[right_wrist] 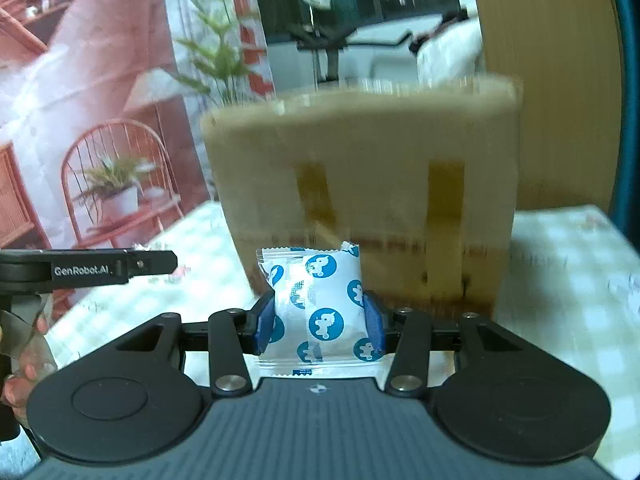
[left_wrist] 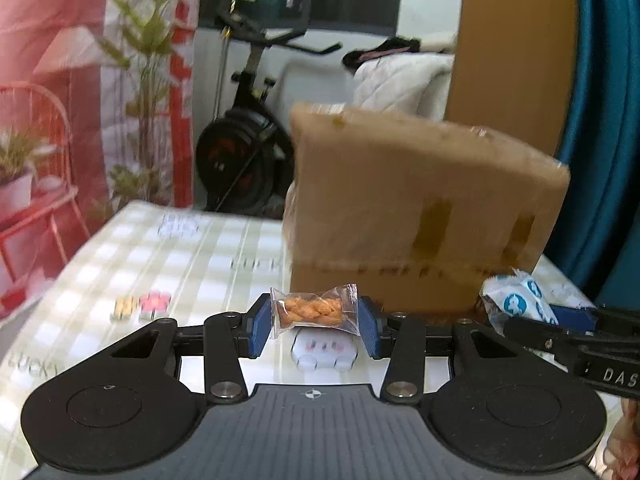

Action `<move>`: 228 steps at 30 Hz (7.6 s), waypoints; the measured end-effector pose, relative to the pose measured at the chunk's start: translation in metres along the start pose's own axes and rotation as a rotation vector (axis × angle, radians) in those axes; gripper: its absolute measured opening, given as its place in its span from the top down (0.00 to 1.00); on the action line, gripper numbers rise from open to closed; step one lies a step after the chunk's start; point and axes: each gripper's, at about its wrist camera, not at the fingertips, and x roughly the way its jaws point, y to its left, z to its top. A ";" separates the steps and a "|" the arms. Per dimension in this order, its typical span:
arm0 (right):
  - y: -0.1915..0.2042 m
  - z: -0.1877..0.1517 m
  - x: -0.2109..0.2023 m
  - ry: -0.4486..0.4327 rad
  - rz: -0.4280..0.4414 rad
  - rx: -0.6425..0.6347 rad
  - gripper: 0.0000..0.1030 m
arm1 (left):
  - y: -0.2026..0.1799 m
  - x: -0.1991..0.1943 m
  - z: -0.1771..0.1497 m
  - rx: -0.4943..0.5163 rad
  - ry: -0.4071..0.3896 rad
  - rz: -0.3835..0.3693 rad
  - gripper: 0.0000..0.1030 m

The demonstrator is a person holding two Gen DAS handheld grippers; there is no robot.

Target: Organize snacks

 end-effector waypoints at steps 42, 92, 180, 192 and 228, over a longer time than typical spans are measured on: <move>-0.077 0.146 0.071 -0.043 -0.113 -0.020 0.38 | -0.051 0.108 0.133 0.116 -0.025 -0.085 0.38; -0.067 -0.028 0.048 0.236 -0.103 0.062 0.30 | -0.006 0.052 -0.006 -0.036 0.158 -0.021 0.38; -0.073 -0.045 0.034 0.201 -0.057 -0.071 0.65 | -0.084 0.100 -0.030 -0.016 0.319 -0.374 0.49; -0.047 0.014 -0.011 0.046 -0.078 -0.156 0.65 | -0.090 0.040 0.032 0.035 0.107 -0.388 0.49; -0.048 0.150 0.127 0.079 -0.044 -0.180 0.63 | -0.048 0.129 0.139 -0.017 0.070 -0.241 0.46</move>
